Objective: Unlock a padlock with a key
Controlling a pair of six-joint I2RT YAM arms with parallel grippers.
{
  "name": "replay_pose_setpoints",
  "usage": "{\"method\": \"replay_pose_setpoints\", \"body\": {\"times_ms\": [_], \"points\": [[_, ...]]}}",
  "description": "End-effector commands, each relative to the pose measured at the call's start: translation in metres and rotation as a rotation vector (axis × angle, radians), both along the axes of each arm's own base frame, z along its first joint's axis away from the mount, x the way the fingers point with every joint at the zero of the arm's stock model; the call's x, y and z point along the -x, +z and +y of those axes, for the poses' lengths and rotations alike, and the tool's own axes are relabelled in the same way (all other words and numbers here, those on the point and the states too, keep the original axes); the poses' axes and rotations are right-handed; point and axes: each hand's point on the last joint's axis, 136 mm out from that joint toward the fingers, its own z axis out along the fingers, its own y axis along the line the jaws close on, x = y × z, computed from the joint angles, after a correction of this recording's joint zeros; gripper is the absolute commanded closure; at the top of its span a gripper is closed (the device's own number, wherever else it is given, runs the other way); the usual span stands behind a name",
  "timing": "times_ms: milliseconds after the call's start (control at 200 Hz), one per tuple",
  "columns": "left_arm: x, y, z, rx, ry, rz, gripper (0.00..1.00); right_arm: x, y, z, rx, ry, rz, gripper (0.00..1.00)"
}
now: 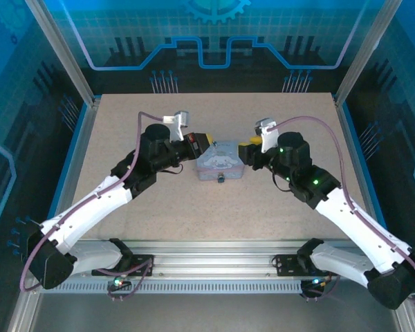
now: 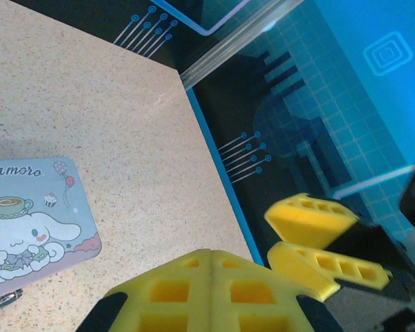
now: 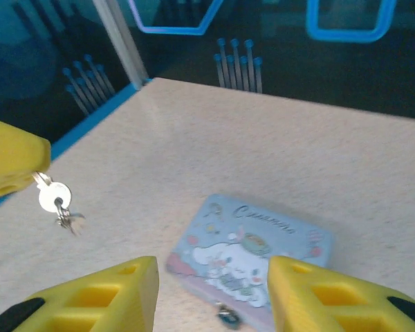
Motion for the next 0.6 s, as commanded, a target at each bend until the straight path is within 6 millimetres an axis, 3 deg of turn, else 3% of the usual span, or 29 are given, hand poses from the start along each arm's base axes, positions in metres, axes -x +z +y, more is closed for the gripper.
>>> {"method": "replay_pose_setpoints", "body": {"times_ms": [0,155,195,595], "points": [[0.005,0.005,-0.007,-0.006,-0.074,-0.056,1.0,0.02,0.003,0.03,-0.26,0.194,0.164,0.54],[0.013,0.004,-0.014,0.037,-0.125,-0.065,1.0,0.02,0.021,0.044,-0.444,0.297,0.197,0.56],[0.015,0.004,-0.016,0.051,-0.141,-0.063,1.0,0.02,0.012,0.046,-0.471,0.305,0.225,0.56],[0.018,0.004,-0.024,0.107,-0.183,-0.043,1.0,0.022,0.023,0.053,-0.601,0.363,0.22,0.56]]}}
